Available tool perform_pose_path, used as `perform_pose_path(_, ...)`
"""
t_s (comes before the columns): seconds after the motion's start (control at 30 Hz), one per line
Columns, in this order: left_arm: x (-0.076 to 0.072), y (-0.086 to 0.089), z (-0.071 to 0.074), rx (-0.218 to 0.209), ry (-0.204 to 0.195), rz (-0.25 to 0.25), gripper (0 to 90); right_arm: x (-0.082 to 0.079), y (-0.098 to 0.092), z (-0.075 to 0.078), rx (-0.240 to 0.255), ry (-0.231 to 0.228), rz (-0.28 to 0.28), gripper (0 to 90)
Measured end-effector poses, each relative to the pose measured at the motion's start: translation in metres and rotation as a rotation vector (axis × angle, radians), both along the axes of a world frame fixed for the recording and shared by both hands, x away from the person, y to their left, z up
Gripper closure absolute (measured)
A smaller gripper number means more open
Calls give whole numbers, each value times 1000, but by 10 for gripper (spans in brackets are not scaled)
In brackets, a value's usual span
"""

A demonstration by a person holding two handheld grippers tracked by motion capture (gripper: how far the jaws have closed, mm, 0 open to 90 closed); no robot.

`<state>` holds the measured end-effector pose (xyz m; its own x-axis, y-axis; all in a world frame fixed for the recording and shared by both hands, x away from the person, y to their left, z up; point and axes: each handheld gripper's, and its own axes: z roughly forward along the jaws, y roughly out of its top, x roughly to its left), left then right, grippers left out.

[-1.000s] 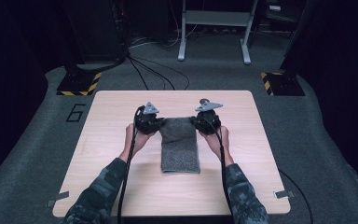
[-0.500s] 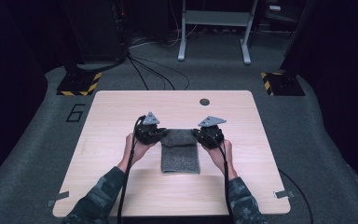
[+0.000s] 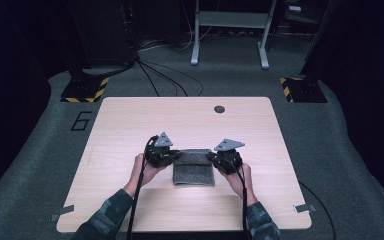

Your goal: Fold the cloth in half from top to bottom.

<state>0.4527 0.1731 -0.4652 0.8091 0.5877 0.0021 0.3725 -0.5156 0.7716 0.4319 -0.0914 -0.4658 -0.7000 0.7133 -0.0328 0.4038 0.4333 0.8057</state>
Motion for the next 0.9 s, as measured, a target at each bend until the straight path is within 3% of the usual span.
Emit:
perform_pose_path(0.2,-8,2,-7,-7,29,-21,786,-9,-4,-12,17,33,10,862)
perform_pose_path(0.4,-19,6,-13,-12,78,-28,630,-19,-9,-18,28,61,27,831)
perform_pose_path(0.53,-32,11,-8,-44,97,-33,487,-28,-18,-15,71,81,50,648)
perform_pose_path(0.67,-41,19,6,-82,64,-21,374,-36,-27,-6,109,87,51,521)
perform_pose_path(0.8,-32,17,6,-47,46,32,352,-31,-28,0,146,82,32,364)
perform_pose_path(0.9,-21,11,-5,-31,85,68,335,-22,-19,-6,135,99,13,282)
